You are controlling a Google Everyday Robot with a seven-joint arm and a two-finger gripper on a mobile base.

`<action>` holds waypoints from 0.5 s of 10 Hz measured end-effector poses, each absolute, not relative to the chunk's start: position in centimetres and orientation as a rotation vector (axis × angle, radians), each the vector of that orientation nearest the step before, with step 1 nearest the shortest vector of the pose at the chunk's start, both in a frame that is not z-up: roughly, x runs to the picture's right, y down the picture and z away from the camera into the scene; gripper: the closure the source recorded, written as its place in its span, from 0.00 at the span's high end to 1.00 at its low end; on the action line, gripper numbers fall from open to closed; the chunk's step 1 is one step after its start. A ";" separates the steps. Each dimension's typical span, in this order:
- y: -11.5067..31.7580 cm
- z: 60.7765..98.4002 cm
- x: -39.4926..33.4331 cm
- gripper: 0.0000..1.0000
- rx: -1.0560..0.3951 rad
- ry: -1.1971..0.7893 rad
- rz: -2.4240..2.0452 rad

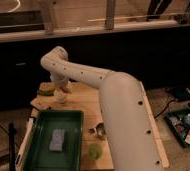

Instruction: Place apple in paper cup

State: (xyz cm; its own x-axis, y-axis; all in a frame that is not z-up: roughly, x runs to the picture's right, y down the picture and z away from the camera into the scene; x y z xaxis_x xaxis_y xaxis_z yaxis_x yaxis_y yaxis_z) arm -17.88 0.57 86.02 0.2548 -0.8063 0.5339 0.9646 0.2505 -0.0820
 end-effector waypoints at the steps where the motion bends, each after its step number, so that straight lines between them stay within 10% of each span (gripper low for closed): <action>1: 0.6 86.0 -17.9 0.32 -0.436 -0.427 -1.256; 5: 0.5 86.1 -18.0 0.32 -0.430 -0.431 -1.259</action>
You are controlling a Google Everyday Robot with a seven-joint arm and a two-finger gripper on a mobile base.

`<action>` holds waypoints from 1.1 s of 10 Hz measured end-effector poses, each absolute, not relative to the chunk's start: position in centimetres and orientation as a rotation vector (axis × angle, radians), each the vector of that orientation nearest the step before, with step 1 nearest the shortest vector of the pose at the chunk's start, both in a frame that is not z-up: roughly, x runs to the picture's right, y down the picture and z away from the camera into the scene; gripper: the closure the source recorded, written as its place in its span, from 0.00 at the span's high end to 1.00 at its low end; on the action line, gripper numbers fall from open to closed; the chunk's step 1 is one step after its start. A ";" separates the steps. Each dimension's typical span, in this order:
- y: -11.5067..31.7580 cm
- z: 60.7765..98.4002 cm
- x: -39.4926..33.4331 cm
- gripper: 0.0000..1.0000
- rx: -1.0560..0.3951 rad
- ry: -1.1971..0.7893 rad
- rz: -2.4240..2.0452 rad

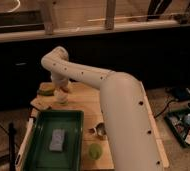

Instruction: Place apple in paper cup

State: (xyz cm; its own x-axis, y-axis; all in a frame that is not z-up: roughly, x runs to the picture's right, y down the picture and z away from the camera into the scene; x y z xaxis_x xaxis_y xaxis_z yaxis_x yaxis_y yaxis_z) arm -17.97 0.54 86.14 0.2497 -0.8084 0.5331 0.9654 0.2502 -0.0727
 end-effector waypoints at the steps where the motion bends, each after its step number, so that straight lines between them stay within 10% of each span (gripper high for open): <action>1: 0.6 86.2 -18.0 0.32 -0.429 -0.432 -1.260; 9: 0.6 86.3 -18.2 0.32 -0.417 -0.443 -1.266; 11: 0.6 86.5 -17.9 0.47 -0.412 -0.445 -1.264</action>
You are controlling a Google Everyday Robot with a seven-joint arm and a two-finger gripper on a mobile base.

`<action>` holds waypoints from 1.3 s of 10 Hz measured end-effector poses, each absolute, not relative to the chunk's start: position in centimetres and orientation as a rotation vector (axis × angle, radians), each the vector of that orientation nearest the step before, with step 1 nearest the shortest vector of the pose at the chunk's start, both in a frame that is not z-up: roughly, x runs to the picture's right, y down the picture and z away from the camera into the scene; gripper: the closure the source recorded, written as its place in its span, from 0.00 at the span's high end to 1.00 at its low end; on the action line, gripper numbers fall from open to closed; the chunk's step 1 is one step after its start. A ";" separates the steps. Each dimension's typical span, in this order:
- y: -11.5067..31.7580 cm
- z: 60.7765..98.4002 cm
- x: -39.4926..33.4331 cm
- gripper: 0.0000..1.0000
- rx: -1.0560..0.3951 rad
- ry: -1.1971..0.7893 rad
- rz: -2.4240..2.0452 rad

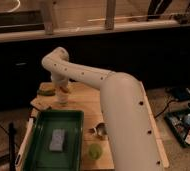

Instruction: Place apple in paper cup

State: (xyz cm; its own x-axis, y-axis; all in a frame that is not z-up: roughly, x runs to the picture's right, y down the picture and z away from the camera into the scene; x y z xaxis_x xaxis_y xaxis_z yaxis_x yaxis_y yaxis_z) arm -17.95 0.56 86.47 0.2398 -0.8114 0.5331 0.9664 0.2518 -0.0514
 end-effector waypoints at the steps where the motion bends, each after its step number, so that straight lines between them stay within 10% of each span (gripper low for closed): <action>1: 0.6 86.5 -17.9 0.55 -0.411 -0.446 -1.264; 13: 0.4 86.7 -17.1 0.57 -0.386 -0.459 -1.259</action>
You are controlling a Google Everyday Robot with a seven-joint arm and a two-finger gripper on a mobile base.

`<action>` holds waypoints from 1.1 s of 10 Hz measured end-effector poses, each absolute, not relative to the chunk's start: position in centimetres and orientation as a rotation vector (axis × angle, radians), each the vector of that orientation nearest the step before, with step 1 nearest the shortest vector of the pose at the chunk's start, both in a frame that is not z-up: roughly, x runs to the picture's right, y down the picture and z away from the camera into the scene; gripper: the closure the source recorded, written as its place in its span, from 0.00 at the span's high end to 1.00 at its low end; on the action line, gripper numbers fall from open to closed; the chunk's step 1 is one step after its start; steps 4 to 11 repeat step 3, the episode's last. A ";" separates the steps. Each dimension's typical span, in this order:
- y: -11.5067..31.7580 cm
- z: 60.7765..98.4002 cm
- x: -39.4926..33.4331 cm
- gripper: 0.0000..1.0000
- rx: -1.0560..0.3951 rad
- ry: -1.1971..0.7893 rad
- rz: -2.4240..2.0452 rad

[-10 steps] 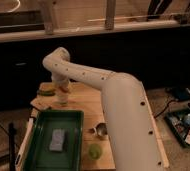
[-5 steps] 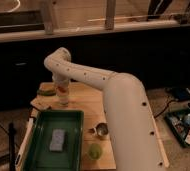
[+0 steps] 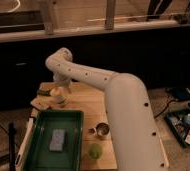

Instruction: Place apple in paper cup

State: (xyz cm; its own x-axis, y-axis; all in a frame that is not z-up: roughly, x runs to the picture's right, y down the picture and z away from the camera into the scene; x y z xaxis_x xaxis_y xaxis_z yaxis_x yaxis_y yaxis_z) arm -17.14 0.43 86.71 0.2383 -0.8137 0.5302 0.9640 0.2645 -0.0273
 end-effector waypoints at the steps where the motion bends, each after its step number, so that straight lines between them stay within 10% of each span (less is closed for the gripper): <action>1: 0.4 86.7 -17.1 0.57 -0.384 -0.460 -1.258; 11: 0.3 86.7 -16.9 0.57 -0.381 -0.461 -1.255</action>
